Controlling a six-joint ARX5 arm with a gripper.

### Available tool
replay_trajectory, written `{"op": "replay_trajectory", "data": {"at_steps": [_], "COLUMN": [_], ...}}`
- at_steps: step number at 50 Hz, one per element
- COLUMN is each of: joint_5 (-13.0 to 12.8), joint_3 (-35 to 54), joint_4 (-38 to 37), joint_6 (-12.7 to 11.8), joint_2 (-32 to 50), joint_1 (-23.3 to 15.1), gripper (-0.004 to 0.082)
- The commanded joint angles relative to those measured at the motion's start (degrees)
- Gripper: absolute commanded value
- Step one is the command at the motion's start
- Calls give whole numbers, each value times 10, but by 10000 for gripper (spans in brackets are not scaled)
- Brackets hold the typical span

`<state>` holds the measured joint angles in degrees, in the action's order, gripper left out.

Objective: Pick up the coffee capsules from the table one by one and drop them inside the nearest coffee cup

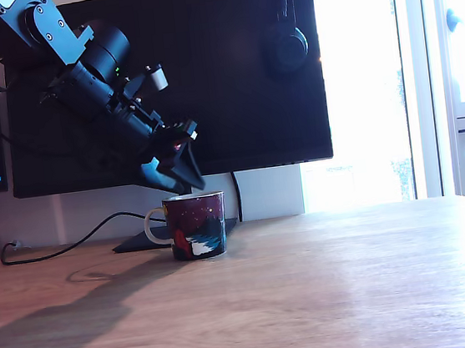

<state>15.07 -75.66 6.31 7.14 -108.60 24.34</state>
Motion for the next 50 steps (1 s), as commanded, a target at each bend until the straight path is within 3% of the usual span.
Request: {"op": "replay_trajectory", "data": {"at_steps": [1, 4, 9, 15, 21, 24, 30, 40, 50], "joint_5": [6, 12, 12, 14, 44, 57, 58, 69, 70], "joint_3": [-6, -6, -6, -6, -5, -5, -4, 17, 94], "joint_4": [-13, -14, 2, 26, 46, 50, 61, 61, 30], "joint_6": [7, 8, 9, 9, 23, 23, 23, 3, -3], "joint_2": [-9, -6, 1, 17, 35, 44, 62, 87, 133], "joint_1": [0, 0, 0, 0, -3, -7, -17, -37, -44], "gripper": [757, 729, 600, 284, -19, -19, -19, -19, -19]}}
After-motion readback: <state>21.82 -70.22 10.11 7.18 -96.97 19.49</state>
